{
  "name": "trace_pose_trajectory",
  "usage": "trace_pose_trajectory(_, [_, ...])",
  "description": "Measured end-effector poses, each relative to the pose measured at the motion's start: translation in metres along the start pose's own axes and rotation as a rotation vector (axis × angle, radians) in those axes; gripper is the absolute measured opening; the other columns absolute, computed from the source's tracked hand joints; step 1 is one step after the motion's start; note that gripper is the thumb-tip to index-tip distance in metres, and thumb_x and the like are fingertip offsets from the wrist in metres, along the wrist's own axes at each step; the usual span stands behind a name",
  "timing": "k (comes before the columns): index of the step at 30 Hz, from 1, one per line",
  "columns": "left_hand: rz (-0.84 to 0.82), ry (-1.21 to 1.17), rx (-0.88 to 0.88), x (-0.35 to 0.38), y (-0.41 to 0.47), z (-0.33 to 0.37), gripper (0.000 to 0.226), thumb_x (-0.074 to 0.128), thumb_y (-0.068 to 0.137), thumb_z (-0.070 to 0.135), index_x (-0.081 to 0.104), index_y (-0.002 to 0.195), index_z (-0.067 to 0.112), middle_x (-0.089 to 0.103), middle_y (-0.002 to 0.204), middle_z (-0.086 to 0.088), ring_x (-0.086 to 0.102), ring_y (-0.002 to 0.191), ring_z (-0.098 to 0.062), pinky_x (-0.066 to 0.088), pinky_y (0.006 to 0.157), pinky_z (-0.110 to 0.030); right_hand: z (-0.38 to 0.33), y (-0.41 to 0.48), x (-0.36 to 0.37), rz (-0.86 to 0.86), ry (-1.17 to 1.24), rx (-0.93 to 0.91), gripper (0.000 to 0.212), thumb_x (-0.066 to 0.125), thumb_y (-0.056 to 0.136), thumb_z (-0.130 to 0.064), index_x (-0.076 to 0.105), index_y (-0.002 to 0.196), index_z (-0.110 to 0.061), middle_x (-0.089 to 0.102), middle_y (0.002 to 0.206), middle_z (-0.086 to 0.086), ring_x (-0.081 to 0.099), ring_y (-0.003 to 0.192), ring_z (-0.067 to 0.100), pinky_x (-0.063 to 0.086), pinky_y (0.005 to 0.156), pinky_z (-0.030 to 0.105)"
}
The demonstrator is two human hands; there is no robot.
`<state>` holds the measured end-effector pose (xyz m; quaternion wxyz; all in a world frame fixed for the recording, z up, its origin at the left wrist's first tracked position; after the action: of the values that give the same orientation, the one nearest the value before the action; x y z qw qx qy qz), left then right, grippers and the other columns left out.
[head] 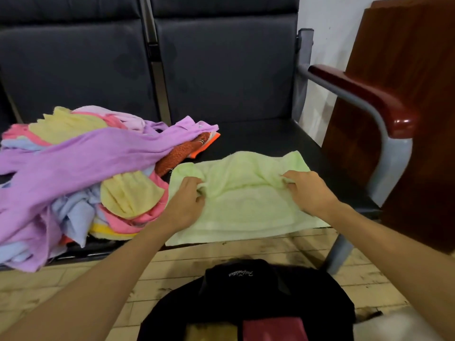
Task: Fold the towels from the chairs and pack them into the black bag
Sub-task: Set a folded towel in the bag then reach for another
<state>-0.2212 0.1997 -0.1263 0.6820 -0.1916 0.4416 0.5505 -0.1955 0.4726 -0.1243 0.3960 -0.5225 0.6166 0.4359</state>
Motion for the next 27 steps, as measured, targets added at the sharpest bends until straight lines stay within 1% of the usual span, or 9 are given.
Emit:
trace_pose_trajectory(3, [0.079,-0.008,-0.023,-0.009,0.003,0.001,0.031,0.051,0.090,-0.002,0.056,0.121,0.000,0.055,0.124,-0.015,0.051,0.115,-0.027,0.030,0.087,-0.015,0.001,0.001,-0.002,0.042,0.022,-0.011,0.030,0.042,0.100,-0.012,0.063,0.119,-0.019,0.067,0.106,0.007,0.064,0.088,0.025,0.055,0.079,0.038])
trace_pose_trajectory(5, [0.150,-0.019,-0.052,-0.022,0.002,0.000,0.022,0.052,0.091,0.000,0.065,0.107,0.004,0.064,0.110,-0.011,0.057,0.103,-0.026,0.037,0.082,-0.024,0.003,-0.001,-0.012,0.125,0.030,-0.023,0.028,0.044,0.098,-0.008,0.066,0.114,-0.016,0.069,0.103,0.009,0.064,0.086,0.027,0.055,0.078,0.041])
trace_pose_trajectory(8, [0.261,-0.022,-0.033,-0.048,-0.004,0.001,0.016,0.054,0.090,0.002,0.067,0.099,0.007,0.068,0.098,-0.009,0.060,0.091,-0.026,0.034,0.072,-0.024,0.007,-0.008,-0.041,0.307,0.102,-0.040,0.024,0.048,0.097,-0.004,0.069,0.109,-0.006,0.070,0.102,0.014,0.065,0.092,0.031,0.053,0.083,0.041])
trace_pose_trajectory(12, [0.363,-0.010,-0.005,-0.079,-0.020,0.008,0.016,0.057,0.090,0.003,0.068,0.101,0.005,0.069,0.094,-0.008,0.056,0.083,-0.020,0.029,0.068,-0.019,0.009,-0.024,-0.079,0.462,0.191,-0.085,0.023,0.051,0.096,-0.002,0.069,0.110,-0.002,0.071,0.100,0.010,0.064,0.084,0.019,0.040,0.077,0.016])
trace_pose_trajectory(14, [0.375,0.011,0.006,-0.091,-0.029,0.010,0.015,0.057,0.090,0.006,0.068,0.100,0.007,0.066,0.085,-0.003,0.056,0.080,-0.021,0.029,0.064,-0.018,0.010,-0.033,-0.088,0.472,0.217,-0.091,0.022,0.051,0.097,-0.005,0.069,0.110,-0.003,0.069,0.092,0.006,0.052,0.068,0.001,0.035,0.064,0.005])
trace_pose_trajectory(17, [0.367,0.033,0.029,-0.102,-0.042,0.014,0.013,0.058,0.089,0.007,0.069,0.097,0.010,0.059,0.073,0.003,0.051,0.071,-0.017,0.028,0.059,-0.018,0.006,-0.049,-0.096,0.479,0.221,-0.135,0.022,0.053,0.096,-0.005,0.069,0.111,-0.003,0.067,0.088,0.003,0.044,0.061,-0.007,0.037,0.061,0.001])
trace_pose_trajectory(20, [0.335,0.062,0.039,-0.106,-0.055,0.019,0.013,0.060,0.088,0.007,0.071,0.093,0.010,0.060,0.073,0.004,0.050,0.069,-0.013,0.030,0.060,-0.017,0.003,-0.059,-0.098,0.453,0.216,-0.178,0.023,0.055,0.096,-0.005,0.069,0.114,-0.004,0.066,0.091,-0.001,0.049,0.062,-0.004,0.039,0.062,0.002])
trace_pose_trajectory(24, [0.304,0.049,0.037,-0.111,-0.069,0.025,0.017,0.061,0.088,0.008,0.069,0.079,0.019,0.053,0.053,0.019,0.051,0.057,0.003,0.034,0.060,-0.005,0.005,-0.068,-0.097,0.407,0.169,-0.231,0.022,0.057,0.095,-0.010,0.070,0.113,-0.009,0.073,0.104,0.004,0.063,0.080,0.010,0.043,0.069,0.011])
trace_pose_trajectory(27, [0.208,0.024,0.040,-0.108,-0.074,0.025,0.023,0.061,0.087,0.016,0.061,0.067,0.027,0.055,0.048,0.011,0.051,0.054,-0.003,0.035,0.053,-0.012,0.006,-0.077,-0.096,0.350,0.150,-0.275,0.023,0.058,0.095,-0.012,0.071,0.113,-0.012,0.072,0.106,-0.002,0.063,0.087,0.005,0.043,0.070,0.004])
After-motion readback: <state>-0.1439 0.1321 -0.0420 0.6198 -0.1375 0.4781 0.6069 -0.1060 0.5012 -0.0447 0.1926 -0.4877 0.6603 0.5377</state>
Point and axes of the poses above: each hand's wrist, its own y-axis towards the middle knuckle, its own x-axis out of the palm, z = x × y, the point moved 9 cm from there along y, towards the middle knuckle
